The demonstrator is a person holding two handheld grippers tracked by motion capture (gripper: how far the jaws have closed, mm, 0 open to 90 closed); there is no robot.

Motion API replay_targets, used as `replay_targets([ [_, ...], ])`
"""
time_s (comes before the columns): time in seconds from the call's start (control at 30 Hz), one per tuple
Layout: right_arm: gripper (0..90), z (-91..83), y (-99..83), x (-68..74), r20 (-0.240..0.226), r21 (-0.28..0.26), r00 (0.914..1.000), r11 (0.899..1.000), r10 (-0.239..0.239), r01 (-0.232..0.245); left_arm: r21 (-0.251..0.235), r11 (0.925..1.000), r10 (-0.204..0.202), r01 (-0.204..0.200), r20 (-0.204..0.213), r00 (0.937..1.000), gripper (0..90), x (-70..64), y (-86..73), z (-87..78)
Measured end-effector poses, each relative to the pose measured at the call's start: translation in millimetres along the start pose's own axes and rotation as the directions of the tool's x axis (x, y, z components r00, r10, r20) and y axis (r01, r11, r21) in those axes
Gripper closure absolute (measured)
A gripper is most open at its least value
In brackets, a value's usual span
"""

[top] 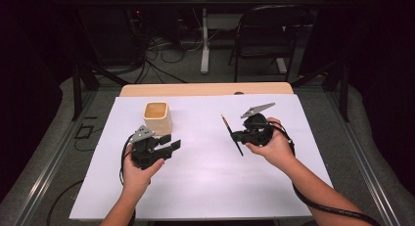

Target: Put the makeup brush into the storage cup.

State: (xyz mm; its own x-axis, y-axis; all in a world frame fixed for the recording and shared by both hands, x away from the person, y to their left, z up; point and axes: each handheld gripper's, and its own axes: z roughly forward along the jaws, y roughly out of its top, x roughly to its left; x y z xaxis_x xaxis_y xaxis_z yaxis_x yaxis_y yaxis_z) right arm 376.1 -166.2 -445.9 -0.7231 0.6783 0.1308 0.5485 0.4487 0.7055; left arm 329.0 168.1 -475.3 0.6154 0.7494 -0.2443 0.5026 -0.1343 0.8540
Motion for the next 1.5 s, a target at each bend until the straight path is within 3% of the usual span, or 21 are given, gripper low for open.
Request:
replay_targets([
  [0.13,83.6,-2.1,-0.2,1.5,-0.025,-0.049,0.9996,0.999,-0.01,0.009,-0.012,0.9995,0.028,-0.028,0.008,0.9996,50.7,-8.4,8.3,1.0],
  [0.27,83.6,-2.7,-0.9,3.5,-0.027,-0.061,0.9992,0.998,-0.031,0.029,-0.037,0.999,0.027,-0.027,0.003,0.9996,49.7,-9.8,12.4,-1.7],
  [0.37,83.7,-0.2,-1.5,5.5,-0.055,-0.087,0.998,0.996,-0.032,0.027,-0.049,0.9987,0.016,-0.015,0.004,0.9999,49.8,-9.4,16.0,-4.7],
  [0.57,83.6,3.6,-1.6,5.9,-0.079,-0.108,0.9963,0.994,-0.034,0.025,-0.049,0.9986,0.02,-0.02,0.002,0.9998,50.0,-8.7,17.9,-7.8],
  [0.83,83.6,8.2,-3.2,16.7,-0.108,-0.131,0.9926,0.991,-0.057,0.043,-0.064,0.9976,0.03,-0.028,0.023,0.9993,50.2,-14.0,26.1,-8.0],
  [0.9,83.6,8.0,-3.1,17.9,-0.116,-0.131,0.9918,0.991,-0.054,0.039,-0.061,0.9975,0.038,-0.036,0.027,0.9989,50.6,-15.4,27.1,-7.9],
  [1.07,83.6,4.9,-1.2,24.7,-0.159,-0.189,0.9861,0.982,-0.047,0.016,-0.063,0.9966,0.056,-0.052,0.056,0.9969,51.4,-21.8,35.2,-5.5],
  [1.3,83.6,3.8,3.4,26.6,-0.17,-0.216,0.9849,0.976,-0.035,-0.002,-0.089,0.9937,0.076,-0.068,0.088,0.9932,51.9,-30.3,48.8,-4.2],
  [1.4,83.6,4.2,5.0,26.2,-0.173,-0.227,0.9846,0.974,-0.025,-0.015,-0.1,0.9931,0.071,-0.061,0.095,0.993,52.2,-31.5,51.3,-4.0],
  [1.5,83.6,2.9,5.4,26.7,-0.182,-0.256,0.9832,0.966,-0.006,-0.042,-0.125,0.9918,0.04,-0.023,0.132,0.9904,54.8,-32.5,52.6,-4.5],
])
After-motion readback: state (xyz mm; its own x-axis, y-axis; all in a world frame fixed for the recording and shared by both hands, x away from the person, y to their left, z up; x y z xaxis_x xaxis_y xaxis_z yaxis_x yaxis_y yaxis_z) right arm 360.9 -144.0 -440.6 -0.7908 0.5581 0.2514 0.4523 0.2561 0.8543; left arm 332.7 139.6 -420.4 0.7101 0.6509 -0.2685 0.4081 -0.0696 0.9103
